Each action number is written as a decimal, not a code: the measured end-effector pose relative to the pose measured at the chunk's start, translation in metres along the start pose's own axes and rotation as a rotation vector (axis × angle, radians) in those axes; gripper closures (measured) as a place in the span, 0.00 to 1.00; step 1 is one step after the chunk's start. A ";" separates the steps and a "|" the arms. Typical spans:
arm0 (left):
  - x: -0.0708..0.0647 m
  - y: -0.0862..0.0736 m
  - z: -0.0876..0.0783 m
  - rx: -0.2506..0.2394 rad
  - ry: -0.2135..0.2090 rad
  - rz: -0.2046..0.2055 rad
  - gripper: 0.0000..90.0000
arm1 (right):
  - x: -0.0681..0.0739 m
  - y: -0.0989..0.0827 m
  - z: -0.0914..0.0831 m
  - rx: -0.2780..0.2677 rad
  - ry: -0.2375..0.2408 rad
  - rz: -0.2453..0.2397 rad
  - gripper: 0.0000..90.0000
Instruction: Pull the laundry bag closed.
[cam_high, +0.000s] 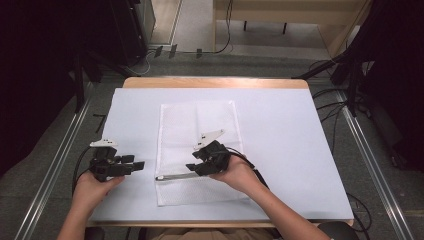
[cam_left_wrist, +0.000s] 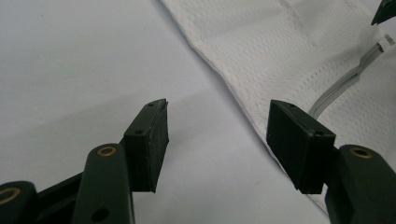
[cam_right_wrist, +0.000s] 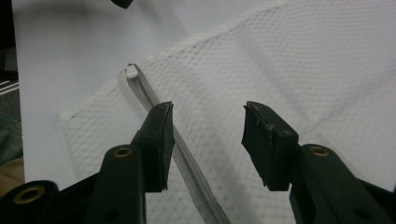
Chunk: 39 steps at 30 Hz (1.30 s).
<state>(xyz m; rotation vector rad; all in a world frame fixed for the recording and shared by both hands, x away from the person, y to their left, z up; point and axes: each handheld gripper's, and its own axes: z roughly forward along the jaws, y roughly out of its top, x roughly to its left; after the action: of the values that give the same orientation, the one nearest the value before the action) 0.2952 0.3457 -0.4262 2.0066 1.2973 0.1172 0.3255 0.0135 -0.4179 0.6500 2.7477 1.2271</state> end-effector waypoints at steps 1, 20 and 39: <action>0.000 0.000 0.000 0.000 0.000 0.000 0.44 | 0.002 0.001 0.002 0.002 0.006 -0.003 0.61; 0.001 0.001 0.001 0.000 -0.004 0.001 0.44 | 0.023 0.011 0.040 0.024 0.087 -0.008 0.66; 0.000 0.001 0.001 0.001 0.001 0.007 0.43 | 0.038 0.010 0.067 0.063 0.153 0.012 0.77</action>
<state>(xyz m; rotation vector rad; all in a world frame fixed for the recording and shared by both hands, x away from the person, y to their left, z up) 0.2965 0.3453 -0.4262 2.0124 1.2917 0.1204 0.3094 0.0817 -0.4519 0.6028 2.9214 1.2467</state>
